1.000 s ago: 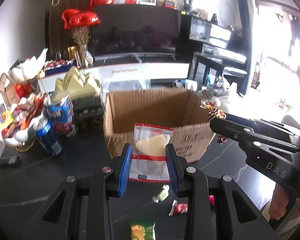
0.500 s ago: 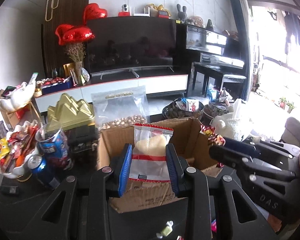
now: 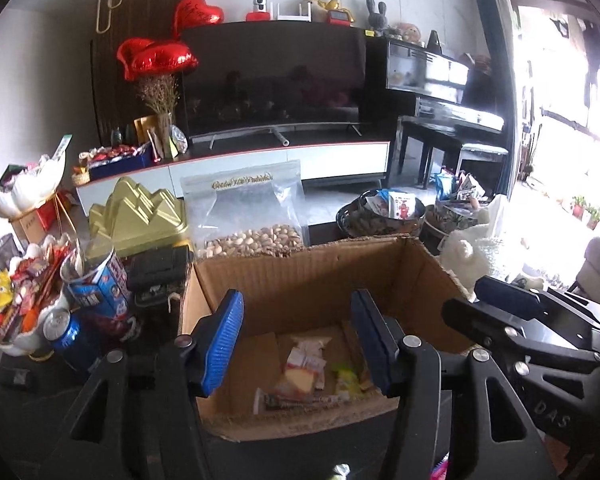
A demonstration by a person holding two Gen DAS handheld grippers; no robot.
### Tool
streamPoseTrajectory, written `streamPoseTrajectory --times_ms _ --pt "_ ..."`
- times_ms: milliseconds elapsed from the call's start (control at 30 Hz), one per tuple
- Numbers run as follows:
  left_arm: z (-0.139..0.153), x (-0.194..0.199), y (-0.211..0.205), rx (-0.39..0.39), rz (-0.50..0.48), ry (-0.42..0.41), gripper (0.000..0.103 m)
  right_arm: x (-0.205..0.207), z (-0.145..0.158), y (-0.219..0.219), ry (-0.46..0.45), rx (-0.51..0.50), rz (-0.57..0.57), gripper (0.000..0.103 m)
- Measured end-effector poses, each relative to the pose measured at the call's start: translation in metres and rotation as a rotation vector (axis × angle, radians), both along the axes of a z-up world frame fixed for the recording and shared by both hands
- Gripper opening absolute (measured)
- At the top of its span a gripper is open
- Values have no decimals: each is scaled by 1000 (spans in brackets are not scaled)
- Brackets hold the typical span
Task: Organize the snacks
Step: 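Open the left tool over the box while the right tool opens to drop its candy, then move both open tools back down to the remaining snacks on the table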
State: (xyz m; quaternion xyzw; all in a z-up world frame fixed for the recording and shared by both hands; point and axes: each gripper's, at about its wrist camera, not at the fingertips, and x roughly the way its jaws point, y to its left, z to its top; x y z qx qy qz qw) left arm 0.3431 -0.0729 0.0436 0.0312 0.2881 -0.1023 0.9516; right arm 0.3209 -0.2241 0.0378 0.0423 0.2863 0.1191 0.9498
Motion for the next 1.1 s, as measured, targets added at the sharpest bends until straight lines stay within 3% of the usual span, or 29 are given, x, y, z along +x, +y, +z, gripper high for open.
streamPoseTrajectory --times_ms 300,767,1100 --pt "8 -33 11 -44 19 43 57 -22 9 10 21 5 41 52" --pt "18 -104 8 -42 -3 28 58 -86 9 8 75 1 32 61" --pt "-10 -135 -6 -46 -18 103 60 -122 -17 -9 140 16 2 66"
